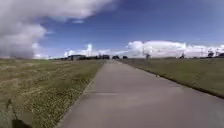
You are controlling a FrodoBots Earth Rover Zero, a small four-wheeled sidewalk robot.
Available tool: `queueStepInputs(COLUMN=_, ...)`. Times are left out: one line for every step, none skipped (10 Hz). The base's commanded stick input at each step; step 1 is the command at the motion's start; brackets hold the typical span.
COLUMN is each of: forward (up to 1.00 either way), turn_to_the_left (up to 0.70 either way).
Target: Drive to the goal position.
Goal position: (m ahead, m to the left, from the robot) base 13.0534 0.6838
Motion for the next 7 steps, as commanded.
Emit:
queueStepInputs(forward=0.70, turn_to_the_left=0.00)
queueStepInputs(forward=0.70, turn_to_the_left=0.00)
queueStepInputs(forward=0.70, turn_to_the_left=0.00)
queueStepInputs(forward=0.70, turn_to_the_left=0.00)
queueStepInputs(forward=0.70, turn_to_the_left=0.00)
queueStepInputs(forward=0.70, turn_to_the_left=0.00)
queueStepInputs(forward=0.70, turn_to_the_left=0.00)
